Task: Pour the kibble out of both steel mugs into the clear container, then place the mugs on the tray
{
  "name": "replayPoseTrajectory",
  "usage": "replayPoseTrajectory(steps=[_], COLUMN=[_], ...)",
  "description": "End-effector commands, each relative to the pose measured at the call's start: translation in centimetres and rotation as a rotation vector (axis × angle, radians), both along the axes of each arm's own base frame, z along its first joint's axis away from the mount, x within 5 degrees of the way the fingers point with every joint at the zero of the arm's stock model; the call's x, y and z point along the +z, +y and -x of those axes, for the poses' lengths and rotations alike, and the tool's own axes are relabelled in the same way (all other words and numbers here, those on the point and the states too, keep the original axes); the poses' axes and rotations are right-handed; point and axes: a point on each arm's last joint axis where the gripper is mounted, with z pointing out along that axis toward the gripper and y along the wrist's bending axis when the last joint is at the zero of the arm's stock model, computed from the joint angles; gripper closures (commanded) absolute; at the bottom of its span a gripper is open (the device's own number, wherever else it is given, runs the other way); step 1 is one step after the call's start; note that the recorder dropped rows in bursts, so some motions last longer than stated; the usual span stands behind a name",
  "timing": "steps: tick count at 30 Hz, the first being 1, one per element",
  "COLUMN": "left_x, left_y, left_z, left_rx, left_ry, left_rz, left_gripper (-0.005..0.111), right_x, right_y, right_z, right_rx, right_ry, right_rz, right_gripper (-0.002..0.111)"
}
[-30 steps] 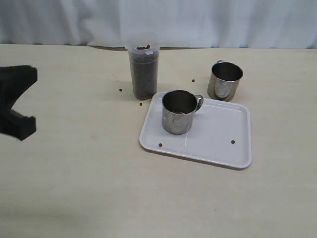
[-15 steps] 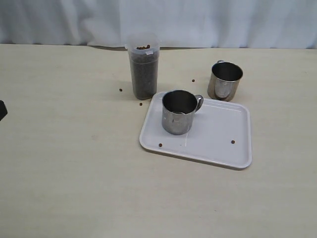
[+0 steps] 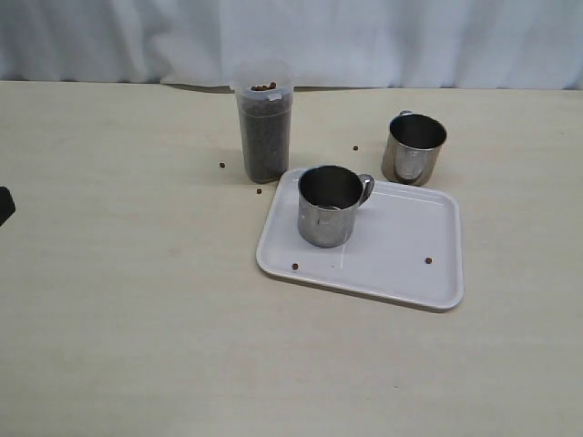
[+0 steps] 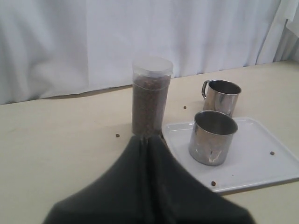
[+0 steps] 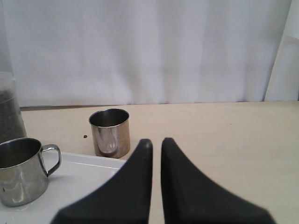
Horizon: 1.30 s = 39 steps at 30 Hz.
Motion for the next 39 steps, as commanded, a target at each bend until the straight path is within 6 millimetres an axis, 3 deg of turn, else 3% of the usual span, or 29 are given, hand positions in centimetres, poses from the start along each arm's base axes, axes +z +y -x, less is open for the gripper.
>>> replayPoseTrajectory(steps=[1, 7, 12, 34, 39], left_x=[-0.1, 0.0, 2.0, 2.3, 2.8], left_y=[0.0, 1.0, 3.5, 3.9, 4.1], left_z=[0.1, 0.1, 2.0, 2.5, 3.7], left_rx=[0.000, 0.083, 0.286, 0.317, 0.315], left_ry=[0.003, 0.000, -0.210, -0.256, -0.334], left_rz=[0.010, 0.017, 0.091, 0.105, 0.133], left_gripper=[0.107, 0.107, 0.107, 0.107, 0.107], right_x=[-0.2, -0.2, -0.2, -0.2, -0.2], right_y=[0.0, 0.0, 0.0, 0.0, 0.0], right_z=[0.0, 0.0, 0.0, 0.0, 0.0], right_rx=[0.004, 0.004, 0.004, 0.004, 0.004], right_ry=[0.003, 0.003, 0.003, 0.003, 0.003], right_rz=[0.000, 0.000, 0.000, 0.000, 0.000], right_gripper=[0.103, 0.103, 0.103, 0.103, 0.103])
